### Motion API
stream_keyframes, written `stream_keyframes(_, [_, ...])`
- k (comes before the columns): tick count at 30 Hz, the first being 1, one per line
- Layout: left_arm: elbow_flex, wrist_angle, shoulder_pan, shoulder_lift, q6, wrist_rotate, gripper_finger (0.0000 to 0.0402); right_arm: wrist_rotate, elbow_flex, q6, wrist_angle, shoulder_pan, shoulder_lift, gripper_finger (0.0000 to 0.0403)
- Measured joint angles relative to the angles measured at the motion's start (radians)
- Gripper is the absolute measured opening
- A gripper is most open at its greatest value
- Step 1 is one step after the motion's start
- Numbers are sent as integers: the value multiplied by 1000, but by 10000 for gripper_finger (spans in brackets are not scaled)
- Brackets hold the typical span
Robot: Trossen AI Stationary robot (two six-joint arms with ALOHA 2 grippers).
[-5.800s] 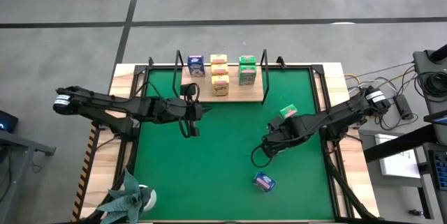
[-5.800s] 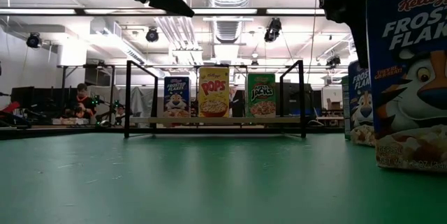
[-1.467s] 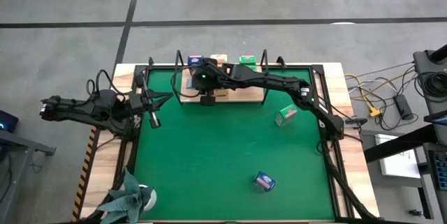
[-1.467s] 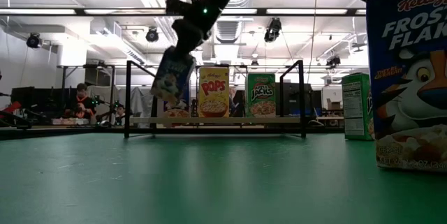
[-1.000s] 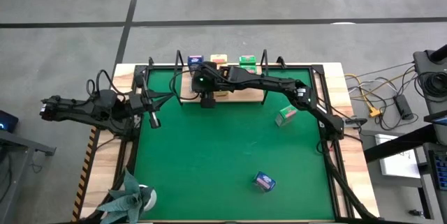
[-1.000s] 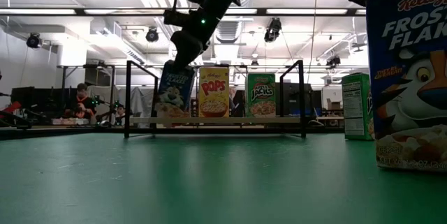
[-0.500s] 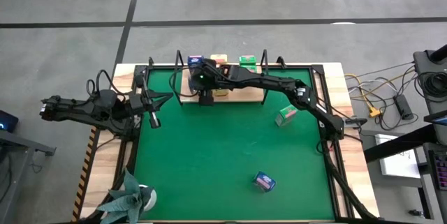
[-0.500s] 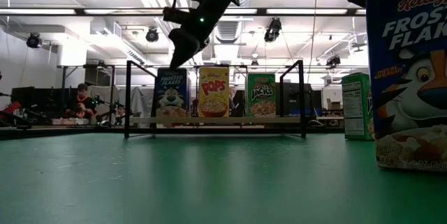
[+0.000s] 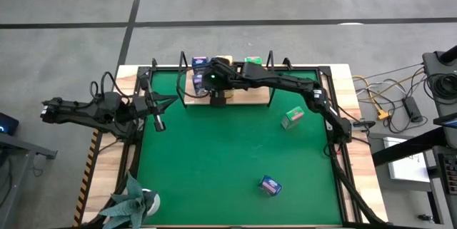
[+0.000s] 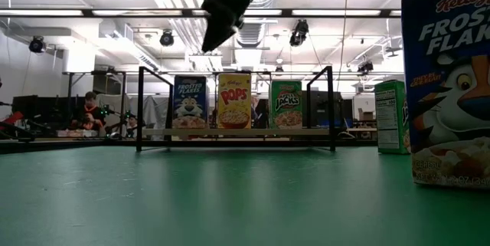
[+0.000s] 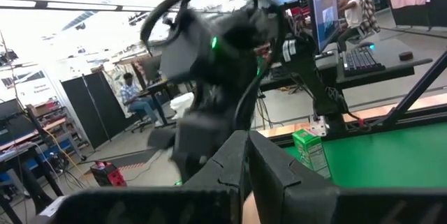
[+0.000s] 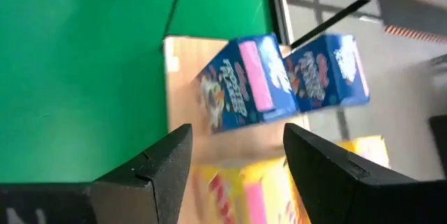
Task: Stack cereal on shelf
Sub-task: Put the top blue cereal box on the shelf aligned with the other blue cereal box
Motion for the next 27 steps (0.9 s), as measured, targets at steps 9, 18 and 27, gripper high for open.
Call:
stream_keyframes(9, [0,6,0,39,-7,0,1,0,-49,102,-159,105,-123,159])
stream_keyframes(18, [0,11,0,68,-32,-51,1,-1,-450,135,120,225,-359,101])
stream_keyframes(27, [0,21,0,135,-97,-51,1,-1,-911,131,502,251,-618,70])
